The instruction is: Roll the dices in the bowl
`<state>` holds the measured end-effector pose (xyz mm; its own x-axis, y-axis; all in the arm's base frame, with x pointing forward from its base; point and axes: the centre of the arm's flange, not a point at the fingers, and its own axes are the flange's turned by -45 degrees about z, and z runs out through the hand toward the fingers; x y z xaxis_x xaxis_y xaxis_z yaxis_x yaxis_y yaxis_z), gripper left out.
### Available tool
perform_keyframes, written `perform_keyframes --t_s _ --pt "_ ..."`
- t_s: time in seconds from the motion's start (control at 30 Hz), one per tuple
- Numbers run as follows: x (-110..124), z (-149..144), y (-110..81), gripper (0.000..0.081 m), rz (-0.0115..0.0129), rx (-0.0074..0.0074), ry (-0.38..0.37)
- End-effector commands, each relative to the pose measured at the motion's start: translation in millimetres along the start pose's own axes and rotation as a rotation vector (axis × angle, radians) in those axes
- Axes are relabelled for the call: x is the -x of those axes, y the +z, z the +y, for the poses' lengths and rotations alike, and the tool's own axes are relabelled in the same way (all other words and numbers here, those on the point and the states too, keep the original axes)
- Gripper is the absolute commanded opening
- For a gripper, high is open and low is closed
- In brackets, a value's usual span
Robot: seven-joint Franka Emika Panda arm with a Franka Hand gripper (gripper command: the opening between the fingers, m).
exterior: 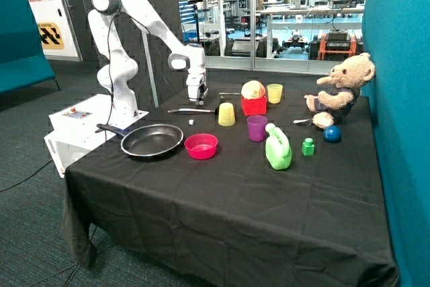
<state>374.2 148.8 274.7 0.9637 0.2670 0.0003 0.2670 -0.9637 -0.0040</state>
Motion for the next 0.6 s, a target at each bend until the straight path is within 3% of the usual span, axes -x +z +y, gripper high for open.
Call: perform_keyframes --t_s 0.0,0.57 --pt "-4.8 -0.4 3.6 0.0340 -0.0003 0.0040 0.001" --pt "-7.4 -6.8 9.7 0.0310 -0.0003 0.0040 -0.002"
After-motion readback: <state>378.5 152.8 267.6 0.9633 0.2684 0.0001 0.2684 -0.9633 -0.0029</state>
